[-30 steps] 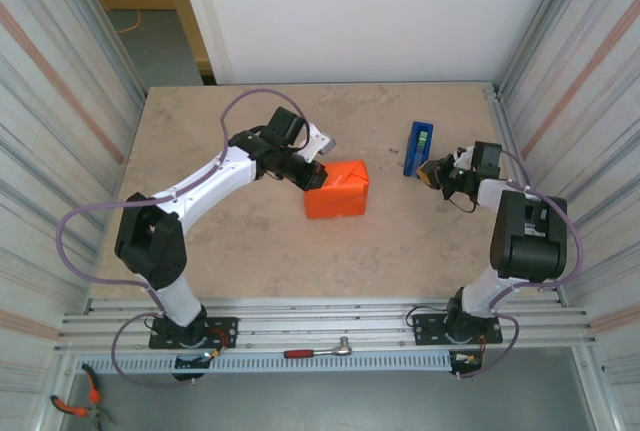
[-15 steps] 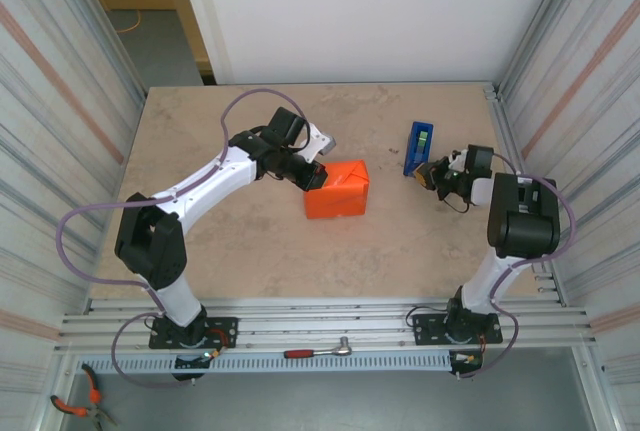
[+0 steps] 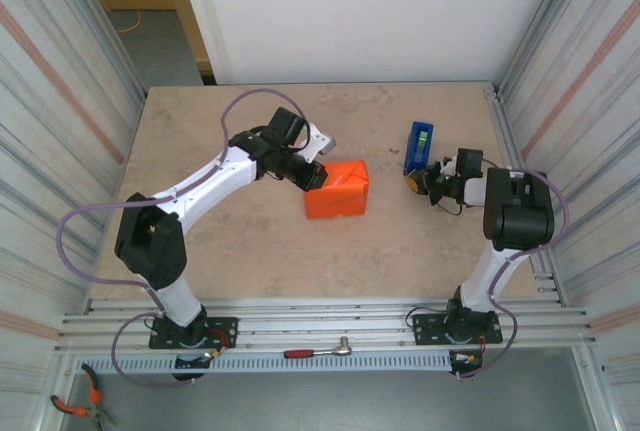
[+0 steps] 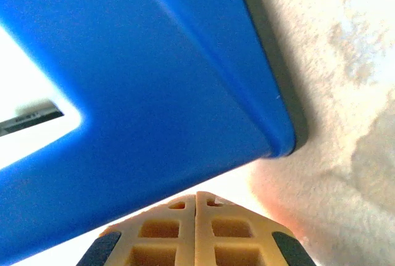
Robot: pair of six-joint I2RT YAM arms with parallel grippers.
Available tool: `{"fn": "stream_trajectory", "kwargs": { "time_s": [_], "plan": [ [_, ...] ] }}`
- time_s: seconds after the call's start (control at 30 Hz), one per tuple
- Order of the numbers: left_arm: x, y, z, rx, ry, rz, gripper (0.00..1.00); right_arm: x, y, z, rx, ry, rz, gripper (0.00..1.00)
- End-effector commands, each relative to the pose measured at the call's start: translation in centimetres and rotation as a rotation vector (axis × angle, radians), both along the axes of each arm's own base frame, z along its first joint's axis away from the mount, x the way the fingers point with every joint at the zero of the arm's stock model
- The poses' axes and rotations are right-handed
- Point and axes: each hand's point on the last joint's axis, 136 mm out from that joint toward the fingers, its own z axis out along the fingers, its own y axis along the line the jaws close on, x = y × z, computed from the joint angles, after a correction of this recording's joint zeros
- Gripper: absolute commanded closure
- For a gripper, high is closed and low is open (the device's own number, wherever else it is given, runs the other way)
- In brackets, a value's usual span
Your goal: Wrap the gift box in paper
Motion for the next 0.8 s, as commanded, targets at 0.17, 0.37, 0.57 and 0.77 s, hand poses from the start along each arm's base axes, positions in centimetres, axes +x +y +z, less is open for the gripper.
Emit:
{"fn": "stream_trajectory", "kwargs": {
  "time_s": [0.17,0.37,0.57,0.77],
  "plan": [
    [-1.8,1.7,-4.8,0.146,0.091,-0.006,1.00,-1.4,2.0,8.2,-0.020,-0.137,0.070,1.00],
    [-1.8,1.7,-4.7,0.146,0.087,-0.005,1.00,-3.3,6.6,13.4,-0.049,-0.215,0.184,1.00],
    [-1.8,1.7,-4.8,0.148,0.087,-0.006,1.00,-6.0,12.4,17.1,-0.059,-0.286,0.310,1.00],
    [-1.8,1.7,-4.8,0.150,0.088,-0.007,1.00,-8.1,16.8,18.2,-0.052,-0.316,0.395,1.00]
  ]
}}
